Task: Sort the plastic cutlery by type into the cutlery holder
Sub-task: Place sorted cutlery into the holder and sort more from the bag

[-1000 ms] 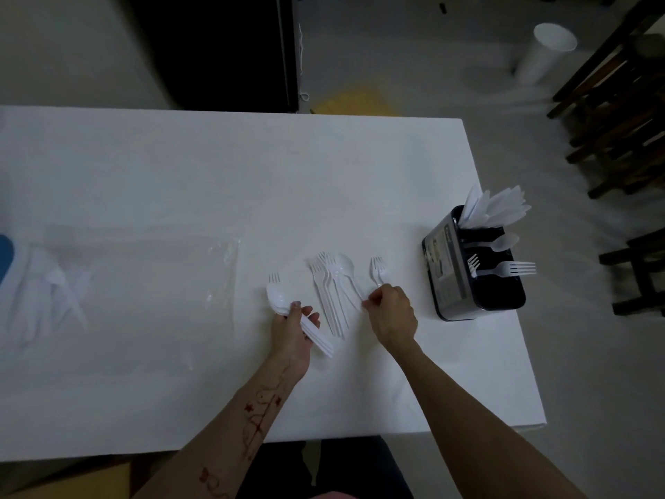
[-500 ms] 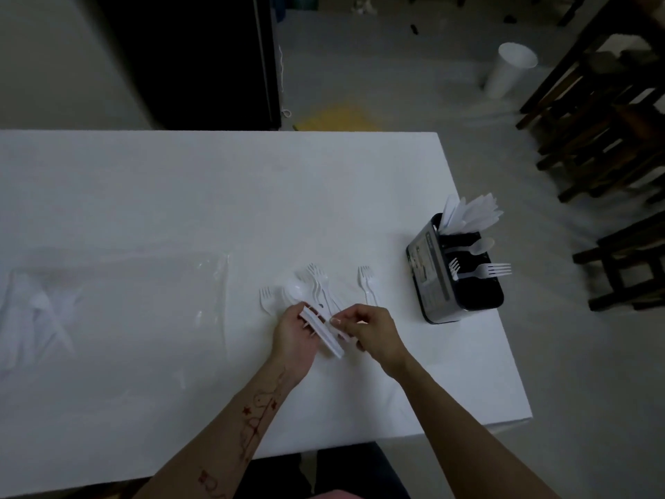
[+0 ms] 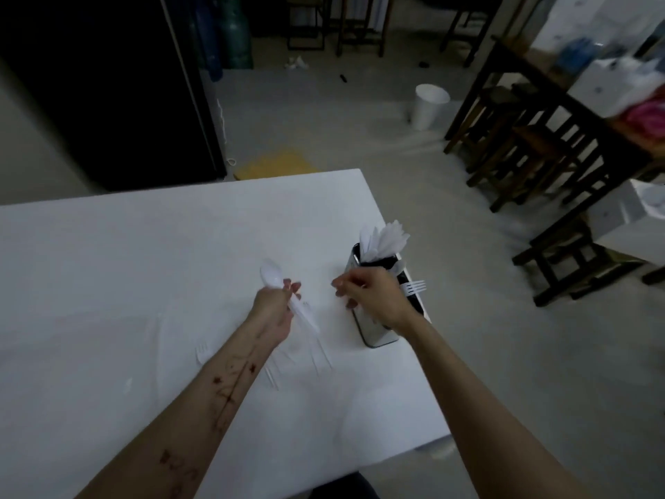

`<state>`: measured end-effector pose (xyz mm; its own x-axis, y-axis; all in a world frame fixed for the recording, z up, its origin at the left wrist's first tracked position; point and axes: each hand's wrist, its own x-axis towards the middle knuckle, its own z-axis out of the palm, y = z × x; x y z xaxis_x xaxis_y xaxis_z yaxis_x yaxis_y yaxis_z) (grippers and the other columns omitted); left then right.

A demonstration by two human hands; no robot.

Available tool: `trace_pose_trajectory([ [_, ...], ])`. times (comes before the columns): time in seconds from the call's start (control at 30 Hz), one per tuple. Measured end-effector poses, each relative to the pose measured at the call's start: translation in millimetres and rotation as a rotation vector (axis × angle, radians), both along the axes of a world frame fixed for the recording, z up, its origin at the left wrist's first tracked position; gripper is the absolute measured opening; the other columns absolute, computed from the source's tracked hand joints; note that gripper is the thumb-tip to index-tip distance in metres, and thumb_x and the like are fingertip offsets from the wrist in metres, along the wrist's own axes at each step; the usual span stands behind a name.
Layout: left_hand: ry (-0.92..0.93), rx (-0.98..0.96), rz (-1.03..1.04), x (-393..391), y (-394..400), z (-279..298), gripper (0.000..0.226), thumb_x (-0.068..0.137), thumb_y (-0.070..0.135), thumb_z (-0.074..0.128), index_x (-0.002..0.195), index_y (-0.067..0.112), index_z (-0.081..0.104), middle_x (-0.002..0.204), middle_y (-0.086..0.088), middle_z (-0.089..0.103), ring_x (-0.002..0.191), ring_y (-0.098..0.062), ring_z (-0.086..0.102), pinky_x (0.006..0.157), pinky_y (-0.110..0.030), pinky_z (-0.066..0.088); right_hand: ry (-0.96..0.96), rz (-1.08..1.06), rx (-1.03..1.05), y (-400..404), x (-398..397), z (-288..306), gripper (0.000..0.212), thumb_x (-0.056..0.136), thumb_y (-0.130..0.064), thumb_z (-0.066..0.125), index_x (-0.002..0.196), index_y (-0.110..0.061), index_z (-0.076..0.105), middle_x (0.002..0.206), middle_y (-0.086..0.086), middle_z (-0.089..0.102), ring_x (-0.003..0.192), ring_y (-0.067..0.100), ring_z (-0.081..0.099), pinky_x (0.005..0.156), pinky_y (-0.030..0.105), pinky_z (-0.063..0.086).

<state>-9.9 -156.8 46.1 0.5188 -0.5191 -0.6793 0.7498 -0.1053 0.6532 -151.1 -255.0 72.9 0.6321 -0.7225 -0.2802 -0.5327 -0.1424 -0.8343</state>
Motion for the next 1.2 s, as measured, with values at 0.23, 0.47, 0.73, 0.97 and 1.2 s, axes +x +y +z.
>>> trace_pose_trajectory([
  [0.23, 0.045, -0.288, 0.105, -26.6, -72.9, 39.2, 0.019, 0.098, 0.001, 0.043, 0.114, 0.009, 0.049, 0.092, -0.001, 0.054, 0.084, -0.011, 0.055, 0.093, -0.032, 0.043, 0.133, -0.196, -0.131, -77.4, -25.9, 4.8, 0.021, 0.088, -0.012, 0.054, 0.086, -0.003, 0.073, 0.079, 0.014, 0.073, 0.074, 0.031, 0.071, 0.075, 0.041, 0.06],
  [0.47, -0.257, -0.301, 0.05, -79.5, -92.9, 7.9, 0.019, 0.095, 0.009, 0.054, 0.112, 0.015, 0.06, 0.101, 0.001, 0.064, 0.097, -0.01, 0.063, 0.092, -0.026, 0.051, -0.062, -0.272, -0.046, -83.5, -36.8, -5.6, 0.028, 0.095, -0.003, 0.047, 0.112, -0.007, 0.069, 0.095, 0.004, 0.071, 0.078, 0.016, 0.073, 0.085, 0.036, 0.059],
  [0.73, -1.046, 0.117, -0.31, -80.9, -92.1, -15.3, 0.022, 0.093, 0.024, 0.057, 0.112, 0.017, 0.064, 0.105, 0.001, 0.054, 0.096, -0.017, 0.057, 0.084, -0.025, 0.047, -0.044, -0.24, -0.198, -77.7, -45.6, -10.4, 0.035, 0.09, -0.003, 0.045, 0.113, -0.014, 0.068, 0.102, -0.003, 0.071, 0.068, 0.005, 0.066, 0.07, 0.016, 0.052],
  [0.97, -1.037, 0.121, -0.478, -76.7, -85.6, -30.9, 0.052, 0.089, 0.013, 0.064, 0.138, 0.017, 0.048, 0.115, -0.004, 0.04, 0.106, -0.018, 0.048, 0.077, -0.002, 0.036, -0.002, -0.229, -0.265, -68.8, -42.0, -14.0, 0.038, 0.089, -0.004, 0.046, 0.117, -0.017, 0.067, 0.114, -0.004, 0.07, 0.101, 0.017, 0.066, 0.093, 0.033, 0.052],
  [1.2, -1.033, 0.024, -0.523, -65.4, -46.9, -27.8, 0.046, 0.099, 0.012, 0.044, 0.144, 0.019, 0.039, 0.127, 0.0, 0.044, 0.105, -0.005, 0.052, 0.086, 0.004, 0.032, -0.175, -0.426, -0.592, -34.4, -23.0, -5.6, 0.031, 0.091, -0.005, 0.051, 0.118, -0.015, 0.062, 0.116, -0.002, 0.064, 0.092, 0.008, 0.059, 0.075, 0.022, 0.048],
])
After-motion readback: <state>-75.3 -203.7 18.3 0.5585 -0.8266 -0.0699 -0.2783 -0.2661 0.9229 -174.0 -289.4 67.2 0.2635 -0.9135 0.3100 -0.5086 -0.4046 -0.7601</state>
